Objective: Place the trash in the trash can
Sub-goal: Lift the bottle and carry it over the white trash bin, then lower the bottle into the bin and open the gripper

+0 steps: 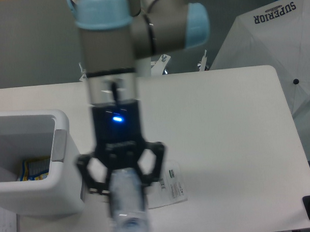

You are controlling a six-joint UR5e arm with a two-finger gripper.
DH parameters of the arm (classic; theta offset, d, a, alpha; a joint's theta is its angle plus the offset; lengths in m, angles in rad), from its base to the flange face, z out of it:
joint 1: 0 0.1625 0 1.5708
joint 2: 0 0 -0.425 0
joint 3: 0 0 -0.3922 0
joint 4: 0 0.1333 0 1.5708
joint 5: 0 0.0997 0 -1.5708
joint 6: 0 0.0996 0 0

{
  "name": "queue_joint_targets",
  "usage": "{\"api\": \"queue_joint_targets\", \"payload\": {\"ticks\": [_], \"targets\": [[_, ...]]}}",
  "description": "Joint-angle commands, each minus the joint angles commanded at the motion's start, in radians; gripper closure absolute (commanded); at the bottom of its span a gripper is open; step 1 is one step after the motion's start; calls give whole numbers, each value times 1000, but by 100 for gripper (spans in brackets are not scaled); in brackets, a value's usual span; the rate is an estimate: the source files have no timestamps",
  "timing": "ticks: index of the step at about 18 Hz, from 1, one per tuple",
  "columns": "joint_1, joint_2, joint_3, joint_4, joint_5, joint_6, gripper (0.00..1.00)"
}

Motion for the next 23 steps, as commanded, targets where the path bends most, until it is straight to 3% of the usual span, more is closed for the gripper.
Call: {"api": "queue_joint_targets", "payload": {"ticks": [11,13,18,20,23], "targets": [[-180,11,-44,-2,54,-29,45],[-200,11,-81,-2,63,-29,44],[-213,32,-152,-2,64,-37,34],[-213,40,-156,-2,64,-38,15],[-212,55,-169,-2,64,-58,0]]}}
